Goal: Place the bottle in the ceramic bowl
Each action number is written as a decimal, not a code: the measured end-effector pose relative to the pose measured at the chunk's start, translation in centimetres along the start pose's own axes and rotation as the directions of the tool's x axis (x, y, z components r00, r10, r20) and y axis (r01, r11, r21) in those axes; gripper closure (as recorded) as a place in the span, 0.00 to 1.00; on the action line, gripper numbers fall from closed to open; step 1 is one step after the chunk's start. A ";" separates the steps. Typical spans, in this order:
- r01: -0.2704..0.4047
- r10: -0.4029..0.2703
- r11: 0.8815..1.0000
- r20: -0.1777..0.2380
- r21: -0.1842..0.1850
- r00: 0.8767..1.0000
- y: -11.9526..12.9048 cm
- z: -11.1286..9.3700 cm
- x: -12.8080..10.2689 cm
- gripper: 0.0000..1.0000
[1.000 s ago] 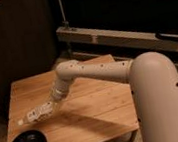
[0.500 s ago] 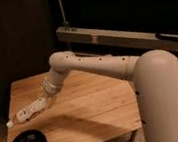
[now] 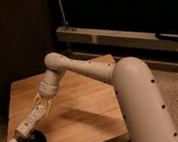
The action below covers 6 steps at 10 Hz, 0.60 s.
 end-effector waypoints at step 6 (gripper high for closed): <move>0.014 -0.026 0.997 -0.156 -0.074 0.987 0.2 0.3 -2.4 1.00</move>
